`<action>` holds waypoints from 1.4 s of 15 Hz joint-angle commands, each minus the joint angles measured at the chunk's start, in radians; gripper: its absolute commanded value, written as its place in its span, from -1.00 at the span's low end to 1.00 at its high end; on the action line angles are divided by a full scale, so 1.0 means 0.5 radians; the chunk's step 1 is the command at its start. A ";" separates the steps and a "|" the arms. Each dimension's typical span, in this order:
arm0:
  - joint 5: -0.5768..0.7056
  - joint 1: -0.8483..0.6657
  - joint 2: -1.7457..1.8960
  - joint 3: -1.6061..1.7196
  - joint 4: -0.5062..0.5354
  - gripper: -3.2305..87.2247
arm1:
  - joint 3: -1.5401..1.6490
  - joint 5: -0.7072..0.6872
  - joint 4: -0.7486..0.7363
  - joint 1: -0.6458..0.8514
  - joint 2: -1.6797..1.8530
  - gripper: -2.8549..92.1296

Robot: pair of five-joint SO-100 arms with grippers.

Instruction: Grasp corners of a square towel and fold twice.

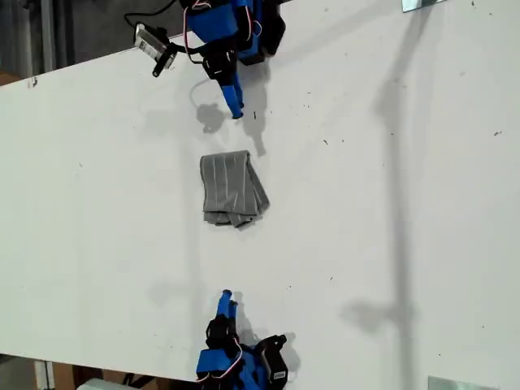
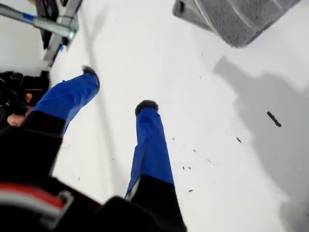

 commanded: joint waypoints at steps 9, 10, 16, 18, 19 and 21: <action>0.003 0.012 0.028 0.221 0.031 -0.62 | 0.242 0.396 0.390 0.064 0.049 -0.50; -0.021 0.110 0.028 0.221 0.031 -0.62 | 0.242 0.396 0.390 0.086 0.049 -0.50; 0.764 0.399 0.031 0.236 -0.043 -0.62 | 0.242 0.396 0.390 0.089 0.049 -0.50; 0.583 0.393 0.031 0.236 -0.006 -0.62 | 0.242 0.396 0.390 0.089 0.049 -0.50; 0.580 0.393 0.031 0.236 -0.006 -0.62 | 0.242 0.396 0.390 0.089 0.049 -0.50; 0.580 0.390 0.031 0.236 -0.006 -0.62 | 0.242 0.396 0.390 0.089 0.049 -0.50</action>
